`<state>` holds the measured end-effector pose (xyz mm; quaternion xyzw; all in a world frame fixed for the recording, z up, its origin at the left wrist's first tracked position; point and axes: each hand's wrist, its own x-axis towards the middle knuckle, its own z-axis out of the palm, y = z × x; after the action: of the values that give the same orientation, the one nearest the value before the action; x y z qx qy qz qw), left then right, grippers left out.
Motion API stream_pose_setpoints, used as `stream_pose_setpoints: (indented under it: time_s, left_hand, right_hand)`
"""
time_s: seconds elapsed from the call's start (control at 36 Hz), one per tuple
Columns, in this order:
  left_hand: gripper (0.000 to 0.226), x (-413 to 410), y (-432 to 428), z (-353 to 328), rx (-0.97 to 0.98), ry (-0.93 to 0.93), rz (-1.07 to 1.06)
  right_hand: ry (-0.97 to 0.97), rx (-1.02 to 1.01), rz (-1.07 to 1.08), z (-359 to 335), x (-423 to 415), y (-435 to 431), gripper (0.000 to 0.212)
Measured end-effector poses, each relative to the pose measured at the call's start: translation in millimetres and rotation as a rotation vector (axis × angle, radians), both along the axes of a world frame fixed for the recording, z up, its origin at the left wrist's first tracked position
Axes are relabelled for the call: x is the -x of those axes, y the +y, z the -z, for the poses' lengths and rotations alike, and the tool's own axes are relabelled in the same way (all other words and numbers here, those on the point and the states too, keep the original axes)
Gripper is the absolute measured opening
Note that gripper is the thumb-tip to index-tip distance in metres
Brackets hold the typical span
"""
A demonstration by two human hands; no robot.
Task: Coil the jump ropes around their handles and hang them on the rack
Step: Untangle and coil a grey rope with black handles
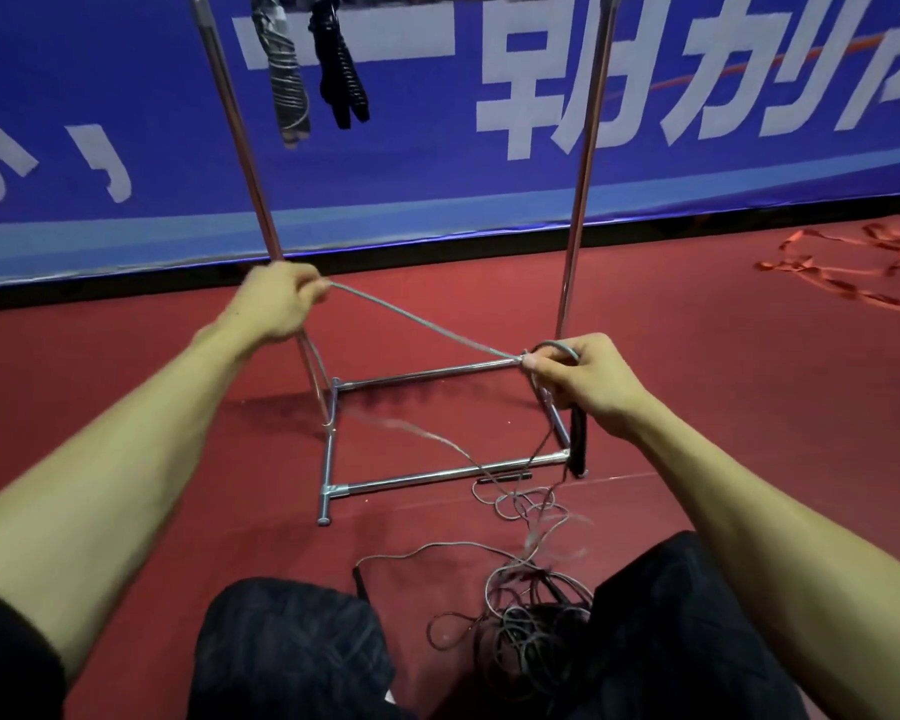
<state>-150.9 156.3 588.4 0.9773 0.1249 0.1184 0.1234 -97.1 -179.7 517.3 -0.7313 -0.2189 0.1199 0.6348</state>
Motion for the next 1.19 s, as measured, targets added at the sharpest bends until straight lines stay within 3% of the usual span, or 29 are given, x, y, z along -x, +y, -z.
stream_pose_setpoints:
  time_s: [0.06, 0.08, 0.14, 0.19, 0.28, 0.39, 0.5, 0.58, 0.64, 0.69, 0.75, 0.81, 0.92, 1.03, 1.06, 1.11, 1.19]
  left_hand:
    - [0.061, 4.1, -12.8, 1.6, 0.072, 0.203, 0.186]
    - [0.072, 5.2, -29.5, 4.1, 0.137, 0.24, 0.323]
    - [0.066, 4.6, -74.5, 11.7, 0.225, 0.273, 0.545]
    - [0.051, 0.3, -114.1, 21.4, 0.185, 0.289, 0.612]
    - [0.025, -6.4, -127.0, 32.8, 0.009, 0.156, 0.619]
    - [0.031, -6.9, -109.0, 25.7, 0.073, 0.046, 0.634]
    - [0.034, -17.4, -44.2, 17.2, -0.023, -0.084, 0.249]
    - [0.029, -18.2, -2.6, 23.3, -0.222, 0.063, 0.003]
    - [0.04, -20.2, -21.5, 32.1, -0.206, 0.168, 0.061]
    - [0.054, -19.0, -64.7, 35.7, 0.016, 0.157, 0.324]
    - [0.035, -11.7, -106.2, 34.3, 0.191, 0.192, 0.535]
    - [0.019, -7.3, -119.8, 36.0, 0.168, 0.171, 0.604]
    - [0.036, -8.5, -92.9, 33.3, -0.165, 0.061, 0.659]
    - [0.033, -10.4, -29.4, 22.6, -0.1, -0.117, 0.3]
    - [0.027, -9.7, -19.2, 21.8, -0.102, -0.1, 0.209]
    - [0.026, -6.1, -20.5, 25.0, -0.077, 0.103, 0.181]
    - [0.07, 2.3, -71.3, 31.5, 0.195, 0.34, 0.456]
  right_hand:
    - [-0.016, 0.012, -0.008, 2.6, -0.8, 4.1, 0.036]
    - [-0.024, 0.002, -0.014, 1.6, -0.1, 9.3, 0.037]
    - [-0.03, -0.037, -0.036, -2.9, 2.6, 23.4, 0.037]
    - [-0.025, -0.06, -0.06, -7.4, 4.8, 35.4, 0.036]
    - [-0.003, -0.083, -0.072, -10.5, 5.1, 38.1, 0.033]
    - [0.019, -0.086, -0.066, -6.4, 4.3, 32.6, 0.025]
    - [0.016, -0.01, -0.101, 8.1, 1.0, 22.9, 0.025]
    - [0.016, 0.066, -0.034, 17.3, -3.5, 14.1, 0.029]
    - [0.013, 0.067, -0.015, 17.8, -1.4, 22.3, 0.029]
    - [0.011, 0.029, -0.04, 12.2, 5.2, 38.2, 0.028]
    - [0.01, -0.003, -0.057, 5.4, 9.1, 50.2, 0.034]
    - [0.013, -0.021, -0.069, 1.4, 9.0, 52.1, 0.037]
    - [0.0, 0.019, -0.113, 4.7, 6.4, 38.1, 0.019]
    - [-0.044, 0.105, -0.094, 18.2, 1.8, 18.1, 0.02]
    - [-0.05, 0.123, -0.079, 20.1, 0.7, 15.4, 0.022]
    - [-0.057, 0.145, -0.054, 20.9, 0.3, 16.8, 0.026]
    - [-0.037, 0.069, -0.057, 13.9, 4.0, 32.8, 0.034]
